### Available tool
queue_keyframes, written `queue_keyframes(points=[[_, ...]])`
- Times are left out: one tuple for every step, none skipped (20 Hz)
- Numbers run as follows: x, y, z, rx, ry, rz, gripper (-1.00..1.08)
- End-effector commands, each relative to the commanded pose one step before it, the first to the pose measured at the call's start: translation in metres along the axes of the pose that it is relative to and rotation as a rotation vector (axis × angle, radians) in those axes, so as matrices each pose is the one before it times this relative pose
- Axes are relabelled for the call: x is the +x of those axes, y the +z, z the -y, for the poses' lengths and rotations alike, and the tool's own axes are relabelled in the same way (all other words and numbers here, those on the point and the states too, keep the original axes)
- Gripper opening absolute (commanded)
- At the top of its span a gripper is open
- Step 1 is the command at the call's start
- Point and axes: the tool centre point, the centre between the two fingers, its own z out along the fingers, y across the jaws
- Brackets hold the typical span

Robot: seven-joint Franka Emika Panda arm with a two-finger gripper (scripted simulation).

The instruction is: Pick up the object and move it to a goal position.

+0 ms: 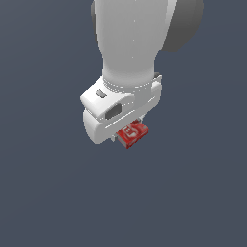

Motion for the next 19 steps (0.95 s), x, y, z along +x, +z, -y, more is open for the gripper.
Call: queue_keyframes(points=[[0.00403, -0.01384, -0.00193, 0.00068, 0.0002, 0.00083, -1.0], [0.00144, -0.00455, -0.00071, 0.0, 0.0, 0.0, -1.0], [0.00131, -0.00411, -0.00065, 0.0, 0.0, 0.0, -1.0], [0.0012, -0.00371, -0.0006, 0.0, 0.0, 0.0, -1.0], [0.00109, -0.00333, -0.00056, 0.0, 0.0, 0.0, -1.0], [0.00094, -0.00288, -0.00065, -0.00032, 0.00044, 0.00043, -1.0], [0.00089, -0.00266, -0.00047, 0.0, 0.0, 0.0, -1.0], [0.0008, -0.00236, -0.00043, 0.0, 0.0, 0.0, -1.0], [0.00072, -0.00208, -0.00039, 0.0, 0.0, 0.0, -1.0], [0.00064, -0.00182, -0.00035, 0.0, 0.0, 0.0, -1.0], [0.00056, -0.00158, -0.00032, 0.0, 0.0, 0.0, -1.0], [0.00049, -0.00135, -0.00028, 0.0, 0.0, 0.0, -1.0], [0.00042, -0.00114, -0.00024, 0.0, 0.0, 0.0, -1.0], [0.00035, -0.00094, -0.0002, 0.0, 0.0, 0.0, -1.0], [0.00028, -0.00076, -0.00017, 0.0, 0.0, 0.0, -1.0], [0.00022, -0.00058, -0.00013, 0.0, 0.0, 0.0, -1.0], [0.00016, -0.00041, -0.00009, 0.0, 0.0, 0.0, -1.0], [0.00009, -0.00024, -0.00006, 0.0, 0.0, 0.0, -1.0], [0.00003, -0.00008, -0.00002, 0.0, 0.0, 0.0, -1.0]])
